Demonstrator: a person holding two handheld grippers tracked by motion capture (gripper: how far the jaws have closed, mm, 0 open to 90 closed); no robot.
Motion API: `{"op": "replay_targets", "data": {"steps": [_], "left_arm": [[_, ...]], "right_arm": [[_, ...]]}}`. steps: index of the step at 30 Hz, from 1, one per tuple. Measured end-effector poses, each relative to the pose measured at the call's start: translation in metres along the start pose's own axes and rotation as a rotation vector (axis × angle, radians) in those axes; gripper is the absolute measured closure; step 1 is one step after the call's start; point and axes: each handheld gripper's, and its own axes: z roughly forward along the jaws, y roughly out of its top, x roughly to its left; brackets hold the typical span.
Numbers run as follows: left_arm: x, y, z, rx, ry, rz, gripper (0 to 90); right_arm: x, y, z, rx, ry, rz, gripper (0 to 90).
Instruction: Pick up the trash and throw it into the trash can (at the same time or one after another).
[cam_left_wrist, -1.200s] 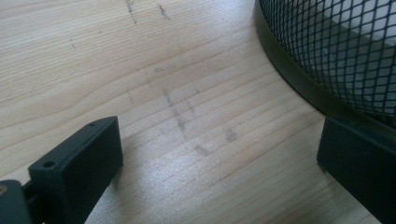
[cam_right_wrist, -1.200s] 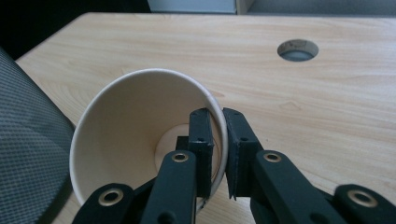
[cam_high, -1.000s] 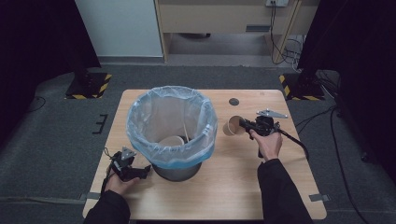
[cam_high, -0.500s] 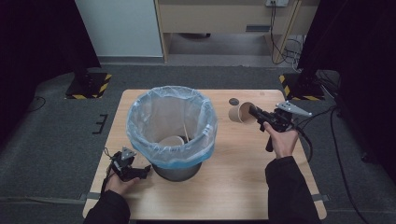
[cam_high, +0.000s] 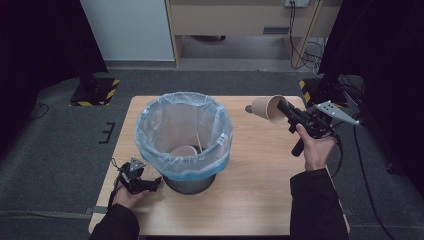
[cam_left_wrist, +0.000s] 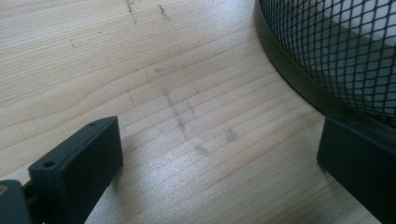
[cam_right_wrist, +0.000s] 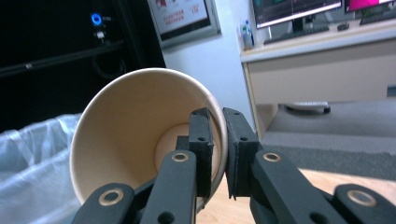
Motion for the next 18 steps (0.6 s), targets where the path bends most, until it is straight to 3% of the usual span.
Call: {"op": "replay_targets", "data": {"steps": [10,18], "left_arm": [[0.000,0.000,0.000,0.000,0.000,0.000,0.0],[0.000,0.000,0.000,0.000,0.000,0.000,0.0]], "right_arm": [[0.012,0.023,-0.014,-0.097,0.031,0.001,83.3],[0.032,0.043,-0.019,-0.154,0.087,-0.018,83.3]]}}
